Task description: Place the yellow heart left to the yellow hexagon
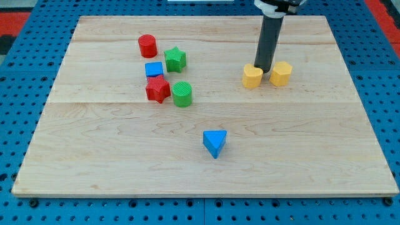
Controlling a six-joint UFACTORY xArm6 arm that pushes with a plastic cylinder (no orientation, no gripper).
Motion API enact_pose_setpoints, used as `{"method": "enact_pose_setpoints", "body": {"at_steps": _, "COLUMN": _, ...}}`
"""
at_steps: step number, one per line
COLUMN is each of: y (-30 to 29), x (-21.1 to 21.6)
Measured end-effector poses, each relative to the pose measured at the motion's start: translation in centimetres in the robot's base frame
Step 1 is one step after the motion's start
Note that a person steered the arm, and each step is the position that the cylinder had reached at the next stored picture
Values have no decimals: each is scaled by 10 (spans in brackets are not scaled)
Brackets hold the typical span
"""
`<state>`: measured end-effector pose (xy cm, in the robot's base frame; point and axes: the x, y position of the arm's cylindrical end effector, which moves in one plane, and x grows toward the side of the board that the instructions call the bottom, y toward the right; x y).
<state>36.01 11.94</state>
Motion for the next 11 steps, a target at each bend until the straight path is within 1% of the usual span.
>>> {"method": "enact_pose_setpoints", "body": {"at_steps": 2, "y": -2, "x": 9}}
{"method": "enact_pose_setpoints", "body": {"at_steps": 3, "y": 6, "x": 34}}
{"method": "enact_pose_setpoints", "body": {"at_steps": 4, "y": 2, "x": 33}}
{"method": "enact_pose_setpoints", "body": {"at_steps": 5, "y": -20, "x": 15}}
{"method": "enact_pose_setpoints", "body": {"at_steps": 6, "y": 33, "x": 11}}
{"method": "enact_pose_setpoints", "body": {"at_steps": 7, "y": 6, "x": 11}}
{"method": "enact_pose_setpoints", "body": {"at_steps": 8, "y": -9, "x": 63}}
{"method": "enact_pose_setpoints", "body": {"at_steps": 9, "y": -49, "x": 88}}
{"method": "enact_pose_setpoints", "body": {"at_steps": 10, "y": -96, "x": 39}}
{"method": "enact_pose_setpoints", "body": {"at_steps": 11, "y": -85, "x": 34}}
